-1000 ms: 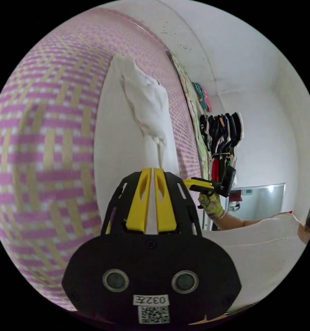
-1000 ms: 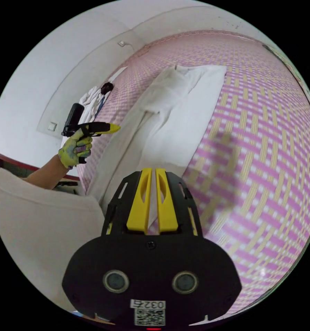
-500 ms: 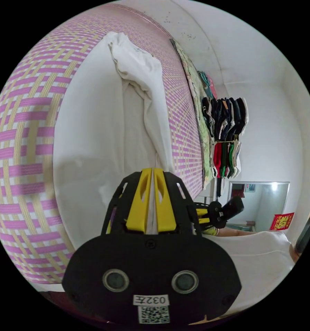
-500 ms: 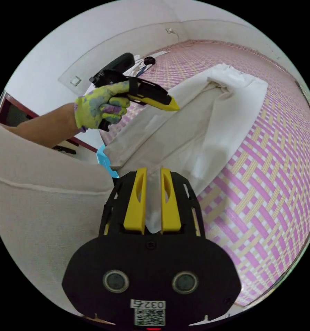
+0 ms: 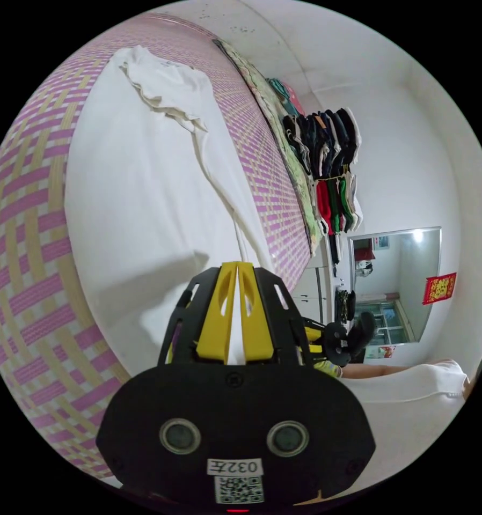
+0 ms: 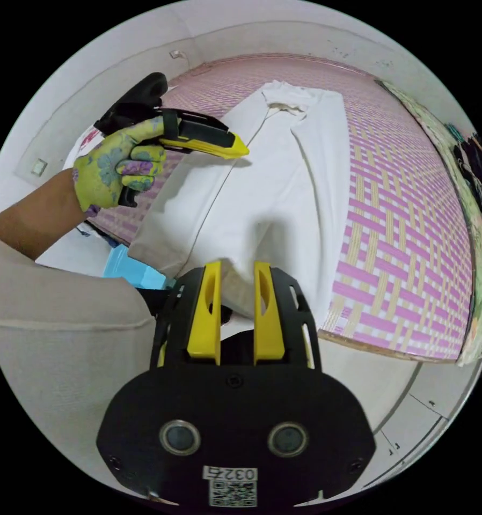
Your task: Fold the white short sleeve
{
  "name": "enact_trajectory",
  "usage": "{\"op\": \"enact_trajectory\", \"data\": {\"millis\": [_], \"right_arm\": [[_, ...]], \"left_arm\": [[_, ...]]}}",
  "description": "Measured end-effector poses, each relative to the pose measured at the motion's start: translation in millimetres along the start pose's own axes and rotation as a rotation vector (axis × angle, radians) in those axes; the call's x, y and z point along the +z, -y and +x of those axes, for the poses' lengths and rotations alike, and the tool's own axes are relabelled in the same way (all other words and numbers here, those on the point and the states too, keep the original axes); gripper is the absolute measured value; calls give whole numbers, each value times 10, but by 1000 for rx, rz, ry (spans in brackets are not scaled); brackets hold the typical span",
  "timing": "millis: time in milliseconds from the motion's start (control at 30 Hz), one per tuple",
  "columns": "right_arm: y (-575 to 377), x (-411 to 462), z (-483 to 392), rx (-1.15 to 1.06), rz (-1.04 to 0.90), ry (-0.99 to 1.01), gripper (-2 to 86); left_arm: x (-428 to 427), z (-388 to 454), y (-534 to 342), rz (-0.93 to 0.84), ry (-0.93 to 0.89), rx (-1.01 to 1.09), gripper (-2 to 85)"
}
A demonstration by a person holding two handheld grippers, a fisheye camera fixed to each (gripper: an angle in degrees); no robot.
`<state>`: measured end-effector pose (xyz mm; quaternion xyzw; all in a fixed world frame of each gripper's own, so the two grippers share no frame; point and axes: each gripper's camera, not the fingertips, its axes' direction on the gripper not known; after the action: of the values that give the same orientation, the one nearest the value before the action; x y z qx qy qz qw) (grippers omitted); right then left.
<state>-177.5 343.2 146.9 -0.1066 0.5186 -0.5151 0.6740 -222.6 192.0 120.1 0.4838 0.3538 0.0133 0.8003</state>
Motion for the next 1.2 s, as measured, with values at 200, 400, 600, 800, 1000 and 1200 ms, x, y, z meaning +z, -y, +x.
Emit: {"op": "enact_trajectory", "data": {"millis": [200, 400, 600, 800, 1000, 1200], "right_arm": [[-101, 74, -294, 57, 25, -190, 2], [-383, -446, -516, -10, 221, -133, -8], [-443, -77, -393, 18, 115, -72, 3], [-387, -14, -279, 34, 133, 87, 42], [-500, 78, 203, 184, 94, 101, 38], [-255, 325, 305, 96, 17, 145, 35]], "left_arm": [[-180, 203, -41, -11, -27, 45, -9], [-393, 314, -73, 5, -26, 53, -9], [-466, 318, 7, 1, -33, 16, -9], [-443, 403, -66, -44, -23, 29, -9], [-365, 432, -484, -137, -10, 57, -9], [-293, 507, -1219, -279, 32, 126, -9]]}}
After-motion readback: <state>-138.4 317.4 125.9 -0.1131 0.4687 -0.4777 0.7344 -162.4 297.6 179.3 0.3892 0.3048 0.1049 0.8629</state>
